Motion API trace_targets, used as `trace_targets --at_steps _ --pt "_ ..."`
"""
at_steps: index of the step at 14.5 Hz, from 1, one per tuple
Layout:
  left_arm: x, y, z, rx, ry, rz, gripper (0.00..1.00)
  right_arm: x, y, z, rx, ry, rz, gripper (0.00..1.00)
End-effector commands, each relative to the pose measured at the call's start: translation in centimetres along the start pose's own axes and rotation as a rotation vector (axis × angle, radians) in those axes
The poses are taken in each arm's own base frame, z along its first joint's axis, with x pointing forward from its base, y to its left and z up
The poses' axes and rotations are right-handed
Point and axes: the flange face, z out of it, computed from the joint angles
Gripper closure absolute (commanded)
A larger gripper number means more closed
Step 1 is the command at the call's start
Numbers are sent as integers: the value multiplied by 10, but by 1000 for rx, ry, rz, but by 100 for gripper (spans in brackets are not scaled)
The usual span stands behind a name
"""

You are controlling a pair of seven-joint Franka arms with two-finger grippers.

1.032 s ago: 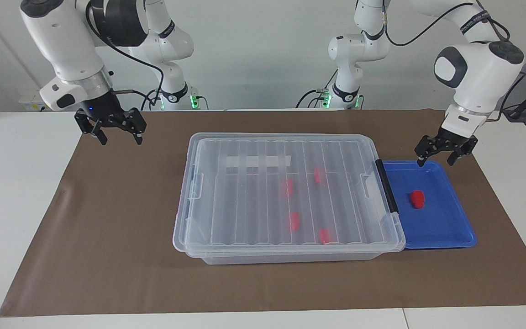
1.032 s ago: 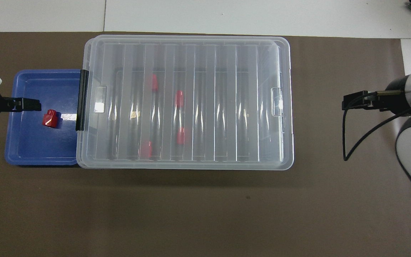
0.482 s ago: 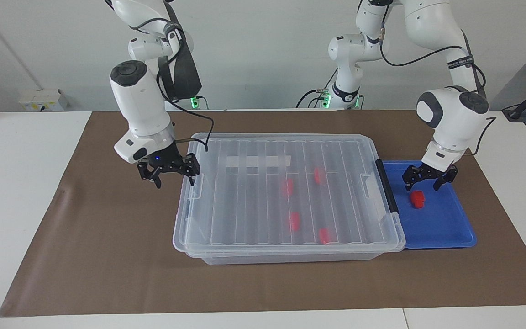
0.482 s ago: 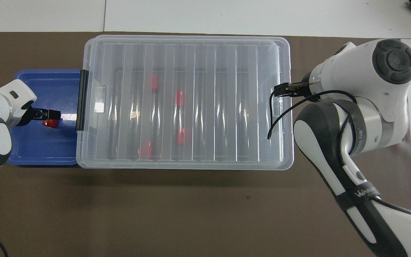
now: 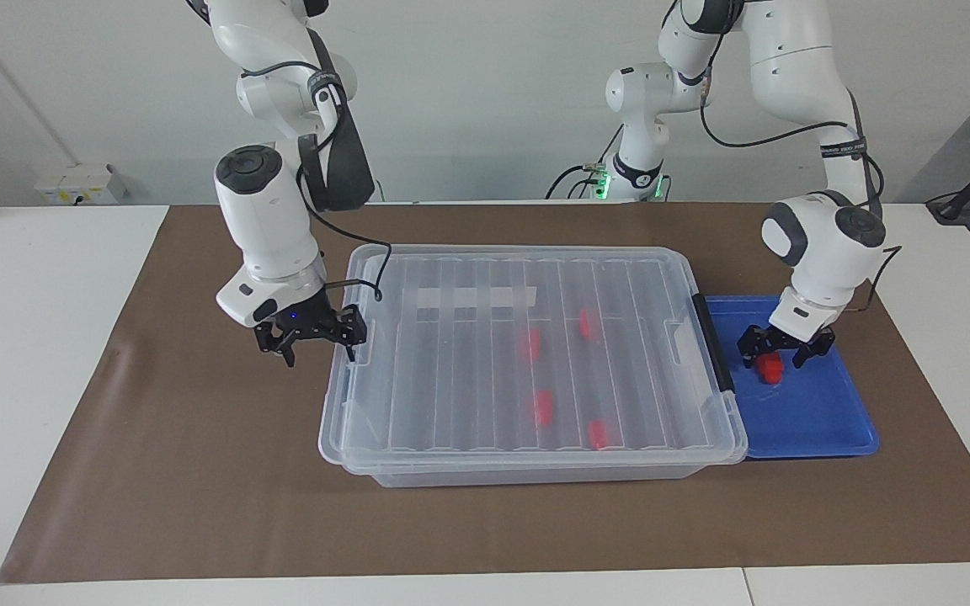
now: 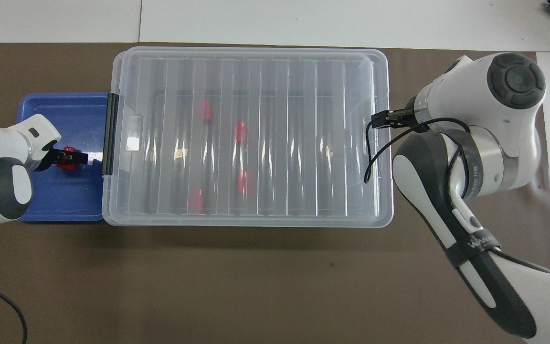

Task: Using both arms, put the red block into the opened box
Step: 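Slide the lid open with the right gripper while the left gripper grasps the block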

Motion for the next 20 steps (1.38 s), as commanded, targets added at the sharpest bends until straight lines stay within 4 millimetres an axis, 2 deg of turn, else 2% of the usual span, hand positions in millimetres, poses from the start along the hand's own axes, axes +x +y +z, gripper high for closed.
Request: trace_targets --at_steps 1,3,4,5,8,11,13,16,20 --pt "1 1 2 0 17 9 2 0 21 -2 -16 -2 -14 0" --pt "0 1 3 -1 14 7 16 1 28 -2 -29 -4 -12 0" --pt "0 0 4 0 15 6 28 1 32 -2 -47 -3 -18 0" --pt "1 0 3 0 18 4 43 2 39 -2 -55 -3 -12 0" --pt "-1 -1 4 0 11 4 98 2 57 -3 -80 -14 3 0" --pt "6 -2 -4 -6 -4 1 100 2 77 -6 -97 -28 24 0" --pt "18 -1 -22 -16 -34 -3 100 0 88 -7 -106 -39 9 0" --pt "34 4 -61 -34 -90 -51 100 -1 109 -12 -128 -46 -16 0" --pt "48 12 -128 -53 -150 -90 100 -2 125 -14 -149 -59 -47 0"
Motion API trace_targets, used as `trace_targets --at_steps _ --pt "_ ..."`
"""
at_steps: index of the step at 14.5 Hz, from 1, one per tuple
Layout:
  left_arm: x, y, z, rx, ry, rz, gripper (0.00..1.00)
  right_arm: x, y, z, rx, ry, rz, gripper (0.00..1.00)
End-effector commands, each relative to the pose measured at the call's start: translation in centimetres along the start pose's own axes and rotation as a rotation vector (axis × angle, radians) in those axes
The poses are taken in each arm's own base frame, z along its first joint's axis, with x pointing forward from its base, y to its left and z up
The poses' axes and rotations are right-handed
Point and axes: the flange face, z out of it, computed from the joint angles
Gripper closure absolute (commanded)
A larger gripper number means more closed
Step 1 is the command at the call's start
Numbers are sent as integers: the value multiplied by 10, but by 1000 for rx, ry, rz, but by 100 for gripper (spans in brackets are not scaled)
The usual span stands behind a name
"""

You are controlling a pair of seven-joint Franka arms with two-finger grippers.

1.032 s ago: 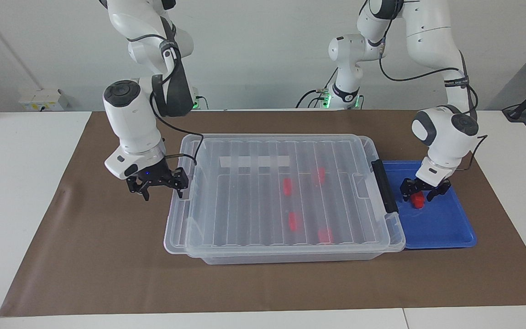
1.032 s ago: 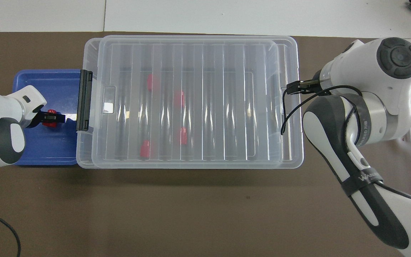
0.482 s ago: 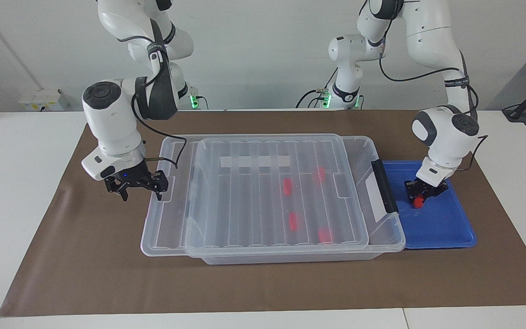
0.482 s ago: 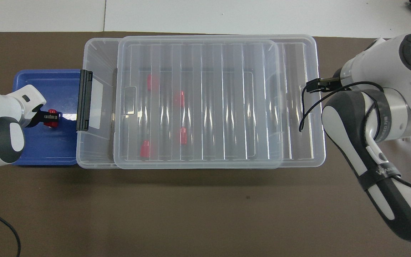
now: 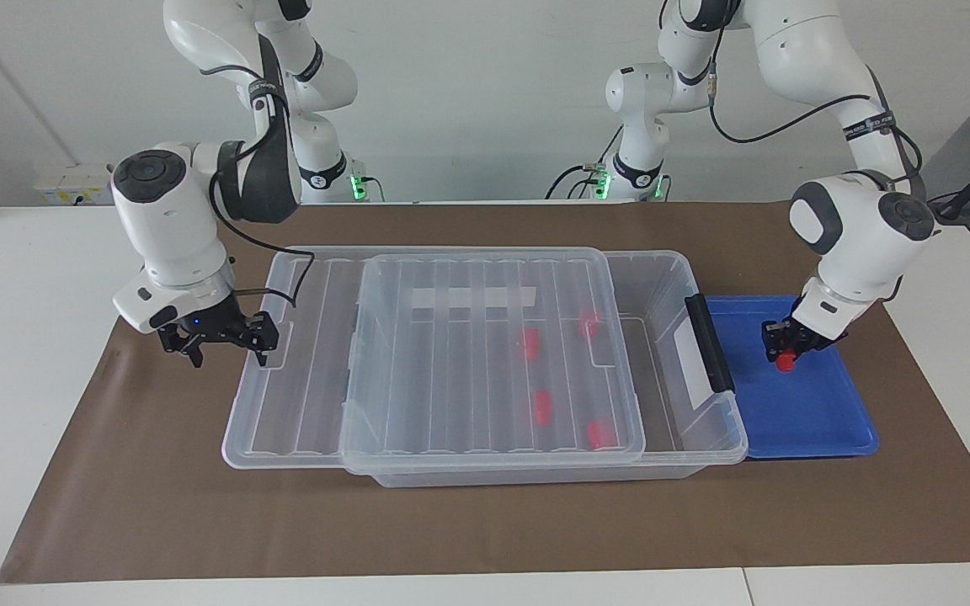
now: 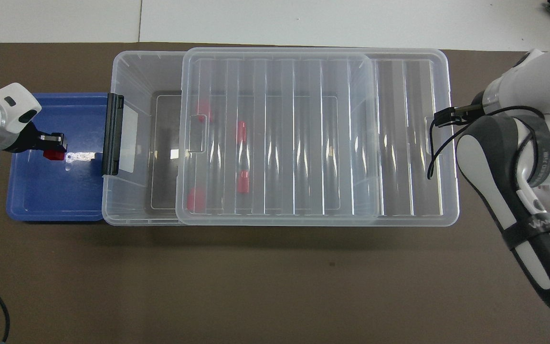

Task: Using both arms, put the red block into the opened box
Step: 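Slide the lid open with the right gripper while the left gripper grasps the block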

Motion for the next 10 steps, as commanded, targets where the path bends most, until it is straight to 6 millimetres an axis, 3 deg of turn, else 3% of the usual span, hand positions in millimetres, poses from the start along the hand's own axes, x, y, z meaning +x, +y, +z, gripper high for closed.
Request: trace_targets --at_steps 1,4,10 --pt "3 13 -57 -20 -40 -48 100 -3 14 -6 -47 -10 -39 0" --pt "6 56 -102 -22 -79 -118 100 -4 25 -5 -60 -14 -68 0" --pt "5 163 -118 -17 -62 -273 100 -5 52 -7 -96 -18 -116 0"
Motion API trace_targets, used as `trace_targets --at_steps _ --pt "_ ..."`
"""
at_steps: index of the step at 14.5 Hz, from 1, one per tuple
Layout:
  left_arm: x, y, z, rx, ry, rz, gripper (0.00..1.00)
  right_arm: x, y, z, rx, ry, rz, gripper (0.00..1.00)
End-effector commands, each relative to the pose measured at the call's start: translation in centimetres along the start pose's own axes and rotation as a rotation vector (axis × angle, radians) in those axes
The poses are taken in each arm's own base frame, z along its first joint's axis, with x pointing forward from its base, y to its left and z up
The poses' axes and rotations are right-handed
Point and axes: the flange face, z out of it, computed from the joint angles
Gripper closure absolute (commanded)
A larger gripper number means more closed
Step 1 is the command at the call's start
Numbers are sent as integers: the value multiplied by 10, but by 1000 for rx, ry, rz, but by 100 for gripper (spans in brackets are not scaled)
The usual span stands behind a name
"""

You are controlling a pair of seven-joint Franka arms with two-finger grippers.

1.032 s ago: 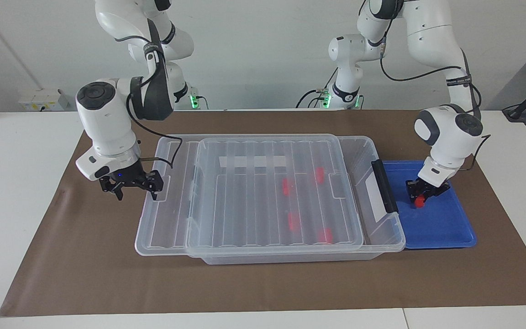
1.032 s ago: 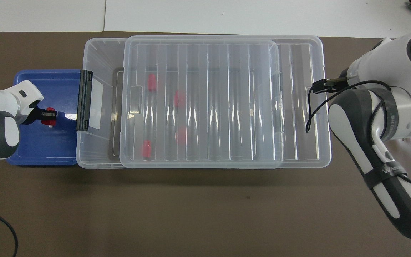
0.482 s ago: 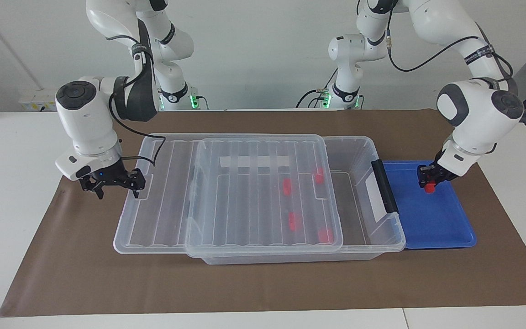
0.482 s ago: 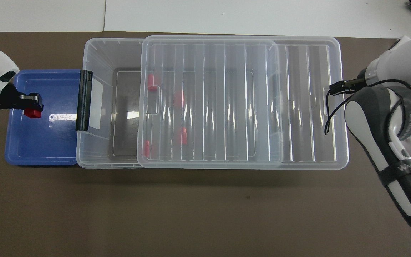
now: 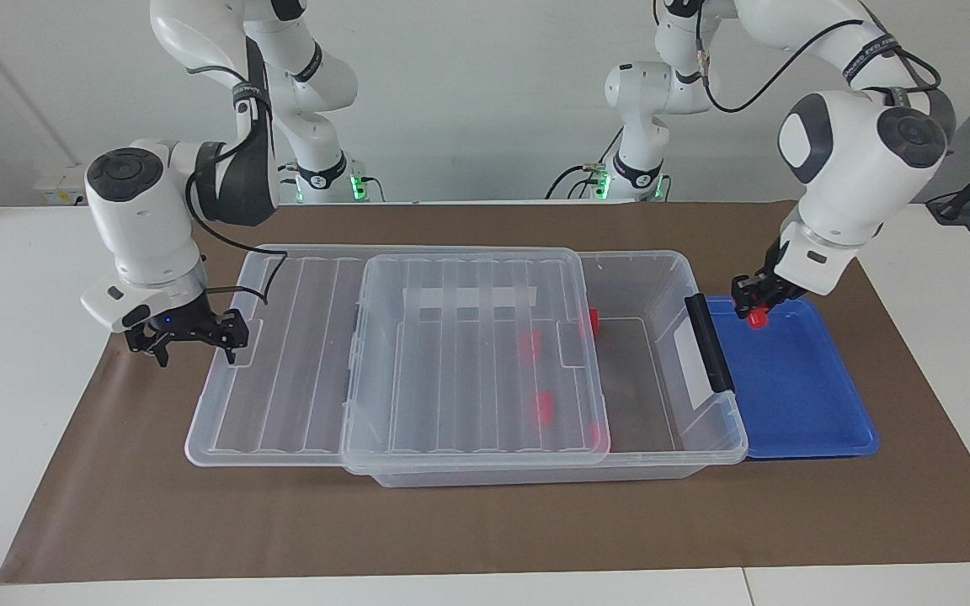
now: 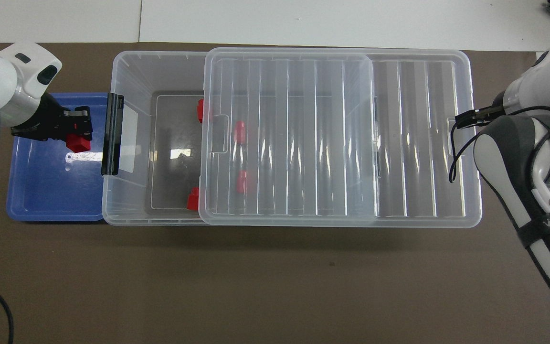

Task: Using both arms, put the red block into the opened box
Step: 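Slide the lid open with the right gripper while the left gripper grasps the block, then carry the red block with the left gripper over the opened box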

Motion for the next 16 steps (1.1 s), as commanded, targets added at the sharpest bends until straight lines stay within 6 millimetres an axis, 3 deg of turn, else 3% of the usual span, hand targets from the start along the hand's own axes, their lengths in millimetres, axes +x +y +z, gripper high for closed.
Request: trace_targets --at_steps 1,4,7,11,12,16 --pt "-8 33 -6 -18 13 -62 100 -5 21 -5 -32 -13 -45 0" --pt "-17 56 -1 -37 55 -59 100 -6 25 -5 -34 -13 -56 0" --pt "-30 74 31 -67 115 -71 100 -6 21 -17 -20 -1 -43 0" --pt "-36 89 72 -84 152 -61 100 -22 18 -64 64 14 55 0" --pt "-39 101 83 -86 157 -44 100 -29 20 -75 101 10 83 0" --pt "-32 117 133 -94 182 -39 100 -66 28 -122 150 -62 221 0"
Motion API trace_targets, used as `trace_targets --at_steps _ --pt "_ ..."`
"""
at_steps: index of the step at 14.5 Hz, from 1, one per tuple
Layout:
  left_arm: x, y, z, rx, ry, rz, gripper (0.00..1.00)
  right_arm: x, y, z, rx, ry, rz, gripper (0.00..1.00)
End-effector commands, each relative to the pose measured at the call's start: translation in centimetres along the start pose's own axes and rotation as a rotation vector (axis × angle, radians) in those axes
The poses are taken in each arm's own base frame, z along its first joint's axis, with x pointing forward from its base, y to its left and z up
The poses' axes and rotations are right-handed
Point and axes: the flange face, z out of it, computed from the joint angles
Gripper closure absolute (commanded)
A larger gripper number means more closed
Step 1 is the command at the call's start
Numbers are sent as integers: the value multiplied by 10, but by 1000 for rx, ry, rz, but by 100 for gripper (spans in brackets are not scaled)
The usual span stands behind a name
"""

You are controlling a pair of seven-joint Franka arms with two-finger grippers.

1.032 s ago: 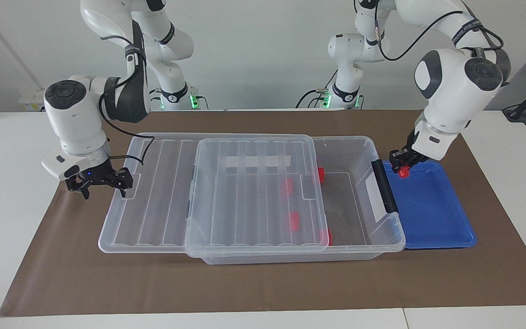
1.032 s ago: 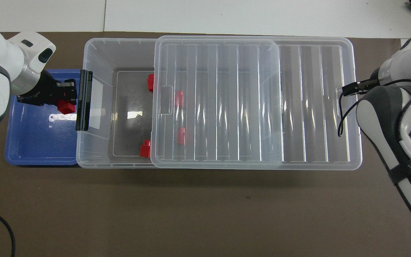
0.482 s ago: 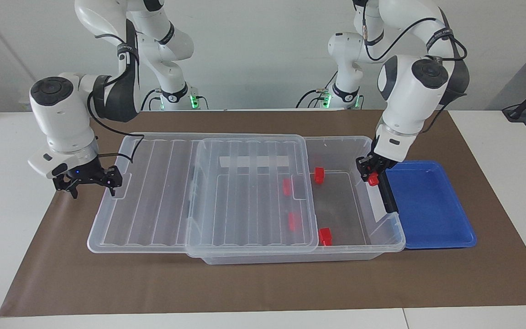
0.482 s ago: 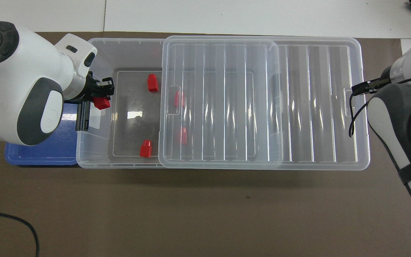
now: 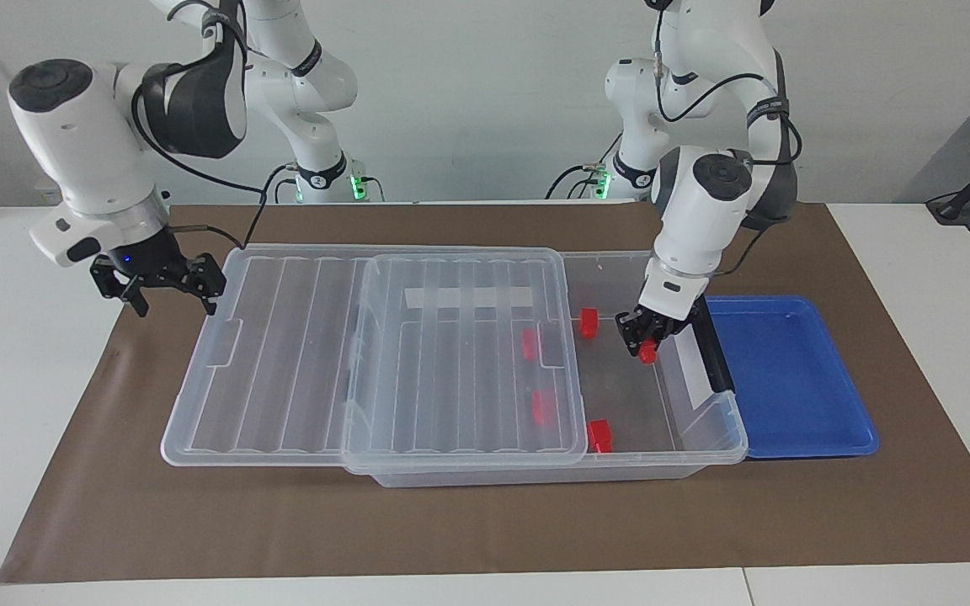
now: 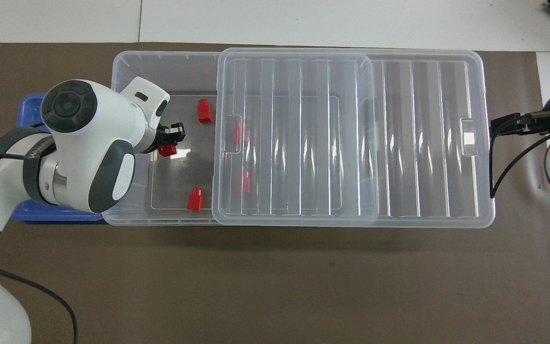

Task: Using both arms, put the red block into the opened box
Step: 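Carry the red block with the left gripper over the opened box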

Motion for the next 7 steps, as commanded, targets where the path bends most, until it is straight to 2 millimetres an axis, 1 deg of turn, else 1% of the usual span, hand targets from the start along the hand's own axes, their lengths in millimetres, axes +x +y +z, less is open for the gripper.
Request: trace_targets --at_steps 1,3,4,6,7 --pt "-2 2 34 -15 18 -16 100 -27 2 -27 31 -36 95 0" --pt "-5 12 63 -14 20 0 100 -36 -7 -30 16 -81 120 0" --pt "-5 12 72 -15 25 0 100 -39 -11 -33 15 -90 151 0" --pt "-6 8 81 -18 35 -3 100 -38 -28 -32 13 -86 140 0" --pt "-7 6 85 -20 40 -3 100 -38 -29 -33 14 -84 139 0"
